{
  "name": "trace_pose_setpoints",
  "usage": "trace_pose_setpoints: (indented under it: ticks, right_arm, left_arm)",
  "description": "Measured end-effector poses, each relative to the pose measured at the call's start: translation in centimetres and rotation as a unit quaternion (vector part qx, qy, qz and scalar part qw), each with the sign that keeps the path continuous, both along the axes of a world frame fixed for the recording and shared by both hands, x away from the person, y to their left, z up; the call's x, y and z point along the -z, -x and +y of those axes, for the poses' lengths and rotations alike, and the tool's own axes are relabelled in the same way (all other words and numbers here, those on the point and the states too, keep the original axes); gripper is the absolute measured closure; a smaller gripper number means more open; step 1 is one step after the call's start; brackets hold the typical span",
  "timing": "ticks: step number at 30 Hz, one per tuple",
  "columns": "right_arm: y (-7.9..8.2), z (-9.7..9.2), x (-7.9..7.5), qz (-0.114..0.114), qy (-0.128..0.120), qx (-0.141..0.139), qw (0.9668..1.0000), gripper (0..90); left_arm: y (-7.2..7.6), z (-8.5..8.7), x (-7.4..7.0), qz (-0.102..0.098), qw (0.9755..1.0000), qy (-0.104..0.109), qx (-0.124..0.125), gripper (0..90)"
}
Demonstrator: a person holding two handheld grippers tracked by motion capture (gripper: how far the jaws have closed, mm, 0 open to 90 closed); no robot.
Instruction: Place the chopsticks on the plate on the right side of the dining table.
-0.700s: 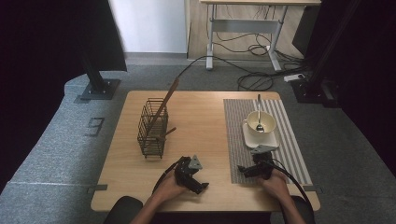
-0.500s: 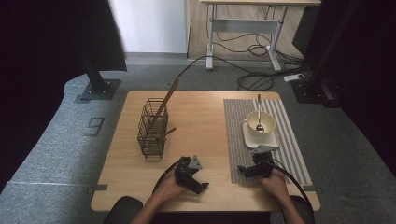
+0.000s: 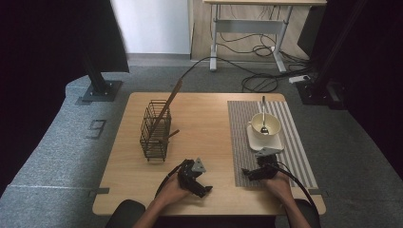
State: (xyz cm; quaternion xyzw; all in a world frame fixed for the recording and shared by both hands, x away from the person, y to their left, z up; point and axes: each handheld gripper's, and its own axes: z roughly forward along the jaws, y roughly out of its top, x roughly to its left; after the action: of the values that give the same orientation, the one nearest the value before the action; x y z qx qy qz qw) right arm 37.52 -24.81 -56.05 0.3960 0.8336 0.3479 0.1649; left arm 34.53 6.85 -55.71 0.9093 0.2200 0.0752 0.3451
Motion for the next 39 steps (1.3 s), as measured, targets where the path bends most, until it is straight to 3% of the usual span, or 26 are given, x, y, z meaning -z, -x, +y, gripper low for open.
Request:
trace_pose_setpoints:
  ticks: [15,25,39]
  right_arm:
    - [0.2,-0.1,-0.6,0.005,-0.007,-0.009,0.9999,0.6]
    - [0.7,0.4,-1.9,0.012,-0.001,-0.034,0.9994,0.3]
    - [1.3,1.4,-4.7,-0.006,-0.002,-0.064,0.9979,0.3]
  left_arm:
    - [0.0,0.0,0.0,0.000,1.0000,0.000,0.000,0.0]
    - [0.0,0.0,0.0,0.000,1.0000,0.000,0.000,0.0]
    - [0.0,0.0,0.0,-0.001,1.0000,-0.001,0.001,0.0]
